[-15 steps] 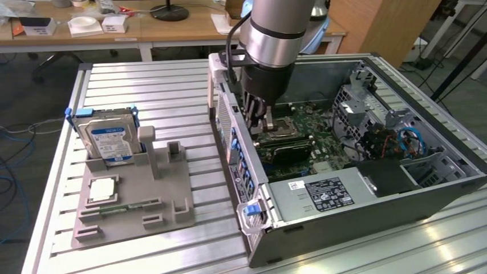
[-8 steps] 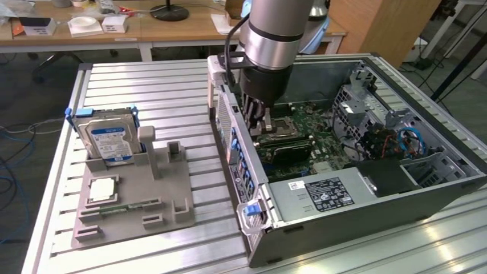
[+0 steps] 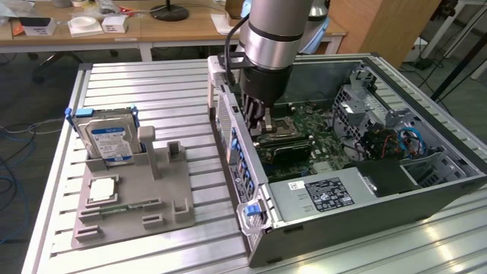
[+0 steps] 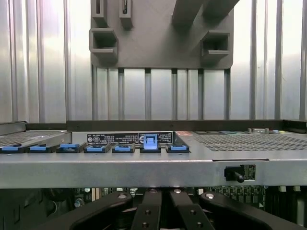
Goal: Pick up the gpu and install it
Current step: 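Press down on the gpu until it lock into place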
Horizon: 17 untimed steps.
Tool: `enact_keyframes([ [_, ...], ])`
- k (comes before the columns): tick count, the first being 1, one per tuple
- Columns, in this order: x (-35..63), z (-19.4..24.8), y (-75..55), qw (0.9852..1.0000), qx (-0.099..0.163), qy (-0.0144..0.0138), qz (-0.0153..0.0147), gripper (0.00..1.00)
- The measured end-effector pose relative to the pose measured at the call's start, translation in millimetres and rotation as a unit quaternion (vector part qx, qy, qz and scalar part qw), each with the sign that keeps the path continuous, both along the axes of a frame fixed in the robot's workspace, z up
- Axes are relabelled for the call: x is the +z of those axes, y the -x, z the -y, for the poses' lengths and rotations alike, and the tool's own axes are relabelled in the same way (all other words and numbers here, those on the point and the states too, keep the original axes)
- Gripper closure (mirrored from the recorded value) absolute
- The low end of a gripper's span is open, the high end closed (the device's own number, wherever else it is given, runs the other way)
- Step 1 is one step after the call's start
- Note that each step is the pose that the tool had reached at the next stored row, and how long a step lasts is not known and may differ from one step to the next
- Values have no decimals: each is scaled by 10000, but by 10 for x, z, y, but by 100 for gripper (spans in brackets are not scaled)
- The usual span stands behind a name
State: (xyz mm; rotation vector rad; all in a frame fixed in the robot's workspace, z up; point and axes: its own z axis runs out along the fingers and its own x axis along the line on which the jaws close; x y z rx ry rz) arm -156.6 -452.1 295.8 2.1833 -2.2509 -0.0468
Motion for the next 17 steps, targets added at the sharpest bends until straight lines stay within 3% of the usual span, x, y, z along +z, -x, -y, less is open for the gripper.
enact_keyframes([
  [4,45,0,1,10000,-4,-28,28,89],
  [7,155,3,2,10000,-11,-15,20,89],
  [17,158,3,-95,10000,-11,-13,44,89],
])
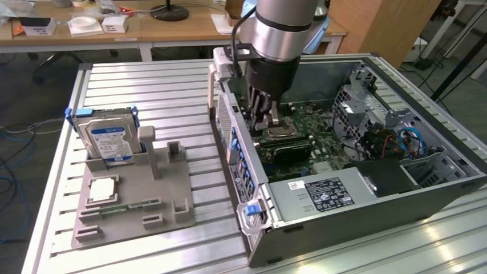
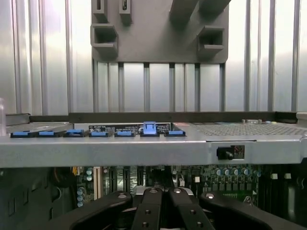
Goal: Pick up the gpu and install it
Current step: 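Press down on the gpu until it lock into place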
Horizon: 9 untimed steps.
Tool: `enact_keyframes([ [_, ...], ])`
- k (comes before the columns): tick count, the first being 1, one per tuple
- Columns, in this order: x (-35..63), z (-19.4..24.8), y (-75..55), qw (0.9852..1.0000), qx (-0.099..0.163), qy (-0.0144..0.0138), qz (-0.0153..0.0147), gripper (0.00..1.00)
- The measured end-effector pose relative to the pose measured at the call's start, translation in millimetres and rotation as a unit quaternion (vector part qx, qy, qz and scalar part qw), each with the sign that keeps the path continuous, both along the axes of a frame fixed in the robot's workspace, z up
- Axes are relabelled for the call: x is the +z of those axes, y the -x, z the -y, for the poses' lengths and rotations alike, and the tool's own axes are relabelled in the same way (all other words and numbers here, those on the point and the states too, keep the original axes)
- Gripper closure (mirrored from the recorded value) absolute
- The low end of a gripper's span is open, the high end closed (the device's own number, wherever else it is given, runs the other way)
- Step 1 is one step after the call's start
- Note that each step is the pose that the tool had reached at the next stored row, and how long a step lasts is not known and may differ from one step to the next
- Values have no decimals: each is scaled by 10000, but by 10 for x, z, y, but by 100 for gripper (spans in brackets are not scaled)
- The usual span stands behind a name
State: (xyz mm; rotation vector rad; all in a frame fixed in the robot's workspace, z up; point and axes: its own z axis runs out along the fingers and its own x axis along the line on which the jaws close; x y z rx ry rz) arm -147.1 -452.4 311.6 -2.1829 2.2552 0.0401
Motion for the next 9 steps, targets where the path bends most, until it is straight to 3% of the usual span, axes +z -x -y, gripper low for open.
enact_keyframes([
  [9,-2,5,-230,10000,1,-1,2,89],
])
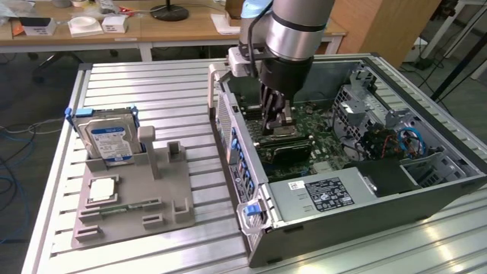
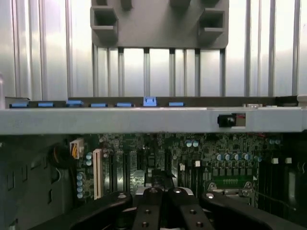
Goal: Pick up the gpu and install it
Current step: 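Press down on the gpu until it lock into place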
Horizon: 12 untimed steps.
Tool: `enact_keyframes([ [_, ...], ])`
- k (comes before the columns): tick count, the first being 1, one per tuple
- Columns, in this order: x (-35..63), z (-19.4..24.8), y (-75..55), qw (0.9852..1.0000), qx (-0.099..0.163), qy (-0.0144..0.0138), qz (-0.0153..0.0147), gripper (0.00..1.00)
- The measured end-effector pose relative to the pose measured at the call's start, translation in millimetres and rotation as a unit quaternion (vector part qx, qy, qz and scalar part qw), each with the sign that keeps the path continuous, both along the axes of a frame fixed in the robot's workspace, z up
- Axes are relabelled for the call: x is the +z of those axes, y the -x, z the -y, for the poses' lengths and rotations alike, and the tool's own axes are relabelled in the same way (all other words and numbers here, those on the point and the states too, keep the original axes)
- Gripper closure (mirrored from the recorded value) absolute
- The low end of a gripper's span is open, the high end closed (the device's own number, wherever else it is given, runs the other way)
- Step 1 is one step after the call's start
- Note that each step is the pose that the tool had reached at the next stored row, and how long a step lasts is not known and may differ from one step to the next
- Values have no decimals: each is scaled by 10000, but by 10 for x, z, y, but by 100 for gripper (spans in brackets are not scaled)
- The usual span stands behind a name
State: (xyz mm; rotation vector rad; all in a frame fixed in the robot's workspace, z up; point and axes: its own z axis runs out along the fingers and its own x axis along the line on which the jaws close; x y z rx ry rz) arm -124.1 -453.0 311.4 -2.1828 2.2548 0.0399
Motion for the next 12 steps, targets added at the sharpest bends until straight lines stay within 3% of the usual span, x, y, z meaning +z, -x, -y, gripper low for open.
enact_keyframes([
  [12,0,0,-24,10000,-1,0,-1,89],
])
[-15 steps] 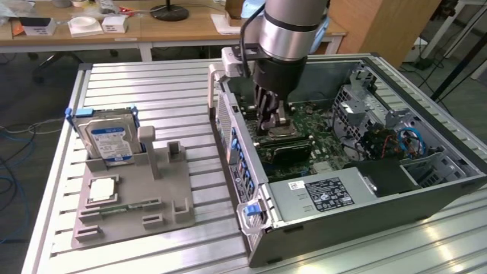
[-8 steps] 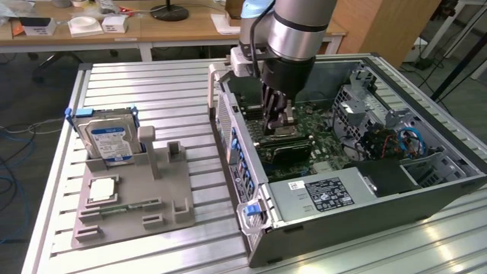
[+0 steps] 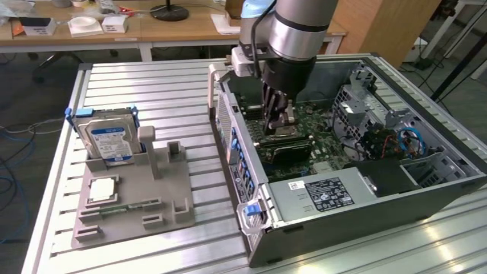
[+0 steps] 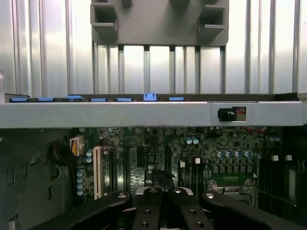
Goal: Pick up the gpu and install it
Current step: 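Press down on the gpu until it lock into place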
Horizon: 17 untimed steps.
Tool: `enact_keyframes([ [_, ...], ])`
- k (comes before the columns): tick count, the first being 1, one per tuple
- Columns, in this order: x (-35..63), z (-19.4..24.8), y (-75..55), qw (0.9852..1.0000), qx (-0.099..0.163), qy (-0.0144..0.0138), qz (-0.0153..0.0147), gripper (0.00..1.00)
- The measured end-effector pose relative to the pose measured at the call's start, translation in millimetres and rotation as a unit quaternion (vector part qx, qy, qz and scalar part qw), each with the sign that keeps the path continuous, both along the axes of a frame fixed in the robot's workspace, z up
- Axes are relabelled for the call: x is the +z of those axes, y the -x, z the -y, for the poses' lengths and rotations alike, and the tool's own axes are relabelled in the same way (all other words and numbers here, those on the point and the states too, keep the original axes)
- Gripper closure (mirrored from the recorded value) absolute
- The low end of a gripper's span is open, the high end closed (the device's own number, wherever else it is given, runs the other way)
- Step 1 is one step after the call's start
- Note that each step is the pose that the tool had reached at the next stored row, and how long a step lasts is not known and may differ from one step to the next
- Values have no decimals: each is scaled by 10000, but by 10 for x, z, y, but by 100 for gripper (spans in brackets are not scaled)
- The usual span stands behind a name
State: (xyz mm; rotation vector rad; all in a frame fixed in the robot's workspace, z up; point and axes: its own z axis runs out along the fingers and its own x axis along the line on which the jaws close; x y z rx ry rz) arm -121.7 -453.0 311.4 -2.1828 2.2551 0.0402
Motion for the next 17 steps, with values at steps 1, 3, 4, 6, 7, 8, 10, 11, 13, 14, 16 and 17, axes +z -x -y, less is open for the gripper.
enact_keyframes([
  [1,0,0,-2,10000,0,0,0,89],
  [3,0,0,-6,10000,0,0,0,89],
  [4,0,0,-8,10000,0,0,0,89],
  [6,0,0,-12,10000,0,1,0,89],
  [7,0,0,-14,10000,0,0,0,89],
  [8,0,0,-16,10000,0,0,0,89],
  [10,0,0,-20,10000,0,0,-1,89],
  [11,0,0,-22,10000,0,0,-1,89],
  [13,0,0,-26,10000,0,0,-1,89],
  [14,0,0,-28,10000,0,0,-1,89],
  [16,0,0,-32,10000,0,0,-1,89],
  [17,0,0,-34,10000,0,0,-1,89],
])
